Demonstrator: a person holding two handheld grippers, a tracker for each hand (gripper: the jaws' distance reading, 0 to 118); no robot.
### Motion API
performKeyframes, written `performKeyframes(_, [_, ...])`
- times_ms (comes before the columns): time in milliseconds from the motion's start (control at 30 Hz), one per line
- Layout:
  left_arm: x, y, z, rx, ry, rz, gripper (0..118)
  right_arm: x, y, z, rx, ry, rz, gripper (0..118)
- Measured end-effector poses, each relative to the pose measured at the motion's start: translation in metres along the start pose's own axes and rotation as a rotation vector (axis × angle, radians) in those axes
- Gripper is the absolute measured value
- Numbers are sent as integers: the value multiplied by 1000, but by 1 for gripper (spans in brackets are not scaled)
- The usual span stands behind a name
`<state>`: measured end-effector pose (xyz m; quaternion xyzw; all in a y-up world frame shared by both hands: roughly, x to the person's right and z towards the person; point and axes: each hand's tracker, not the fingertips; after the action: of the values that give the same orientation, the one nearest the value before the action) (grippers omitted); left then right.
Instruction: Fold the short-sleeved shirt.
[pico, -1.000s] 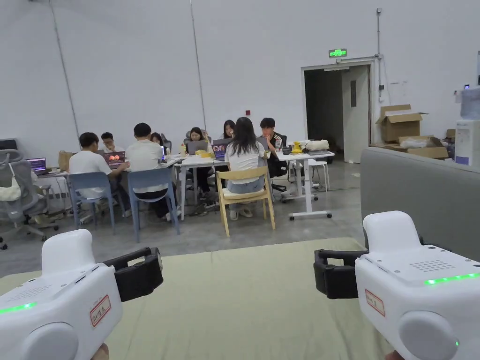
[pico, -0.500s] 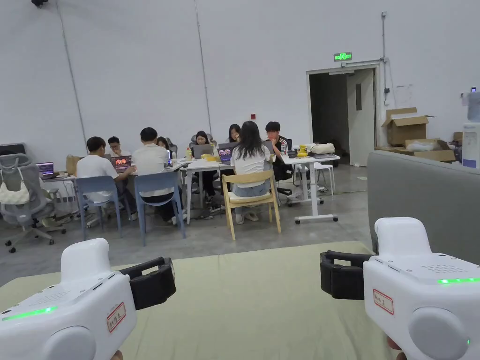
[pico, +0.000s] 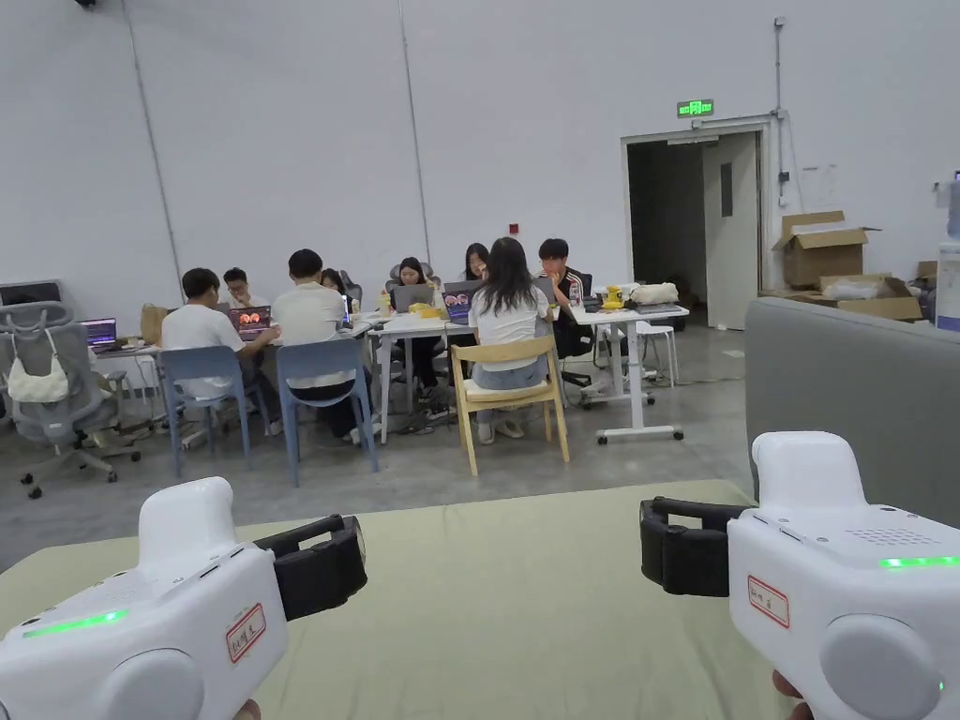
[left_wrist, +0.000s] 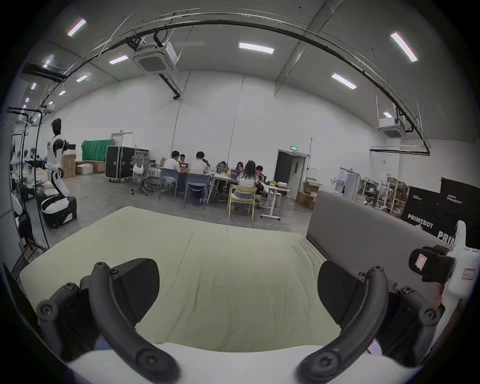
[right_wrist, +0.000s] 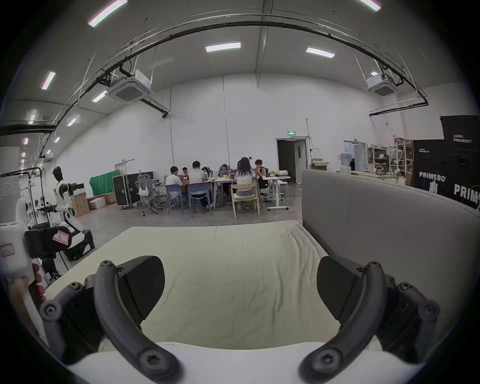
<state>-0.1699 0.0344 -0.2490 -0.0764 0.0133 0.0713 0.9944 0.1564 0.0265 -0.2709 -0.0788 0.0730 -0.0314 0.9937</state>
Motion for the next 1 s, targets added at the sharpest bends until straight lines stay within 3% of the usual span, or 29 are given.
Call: performKeyframes(1000, [-3,-18,-28,-61,14,-31,118,-9,-9,-13,-10,-26,26,118])
